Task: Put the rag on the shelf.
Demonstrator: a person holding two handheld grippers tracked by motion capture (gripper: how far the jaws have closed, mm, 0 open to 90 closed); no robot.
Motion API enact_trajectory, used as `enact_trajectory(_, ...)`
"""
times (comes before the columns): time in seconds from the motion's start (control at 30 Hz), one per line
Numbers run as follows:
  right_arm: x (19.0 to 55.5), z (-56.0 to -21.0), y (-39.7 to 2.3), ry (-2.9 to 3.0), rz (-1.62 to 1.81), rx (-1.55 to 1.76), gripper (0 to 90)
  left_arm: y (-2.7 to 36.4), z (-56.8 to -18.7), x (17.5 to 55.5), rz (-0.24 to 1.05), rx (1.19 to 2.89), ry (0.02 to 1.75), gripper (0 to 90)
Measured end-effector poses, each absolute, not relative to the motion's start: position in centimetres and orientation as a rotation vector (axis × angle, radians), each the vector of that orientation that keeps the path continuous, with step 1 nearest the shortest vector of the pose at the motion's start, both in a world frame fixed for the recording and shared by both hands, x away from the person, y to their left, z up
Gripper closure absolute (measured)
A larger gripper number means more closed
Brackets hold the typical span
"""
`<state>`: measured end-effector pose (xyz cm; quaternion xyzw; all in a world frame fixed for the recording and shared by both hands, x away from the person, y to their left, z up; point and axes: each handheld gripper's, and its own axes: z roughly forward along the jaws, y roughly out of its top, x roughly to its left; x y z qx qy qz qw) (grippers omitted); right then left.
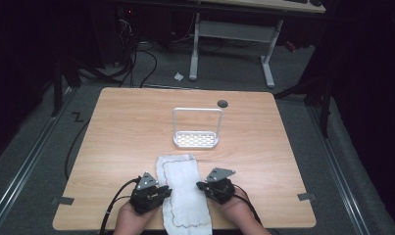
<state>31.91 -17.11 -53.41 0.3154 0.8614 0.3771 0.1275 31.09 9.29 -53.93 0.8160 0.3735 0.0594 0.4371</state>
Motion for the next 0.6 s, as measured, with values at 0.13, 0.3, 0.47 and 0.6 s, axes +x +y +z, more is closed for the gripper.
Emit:
enact_trajectory(0.13,29.1,-53.4,-19.8,2.485,1.083,0.957,90.0,7.0,-53.9,30.4,0.106,2.069,0.843,72.7)
enact_trajectory(0.3,28.9,-53.5,-20.3,2.480,1.092,0.983,90.0,7.4,-53.6,30.4,0.137,2.061,0.844,68.4)
enact_trajectory(0.47,28.9,-53.5,-20.2,2.476,1.089,0.975,90.0,9.4,-53.1,31.8,0.221,2.010,0.908,58.5)
enact_trajectory(0.6,29.2,-53.5,-20.4,2.497,1.115,0.964,89.9,10.2,-52.7,34.6,0.279,1.954,0.981,51.1)
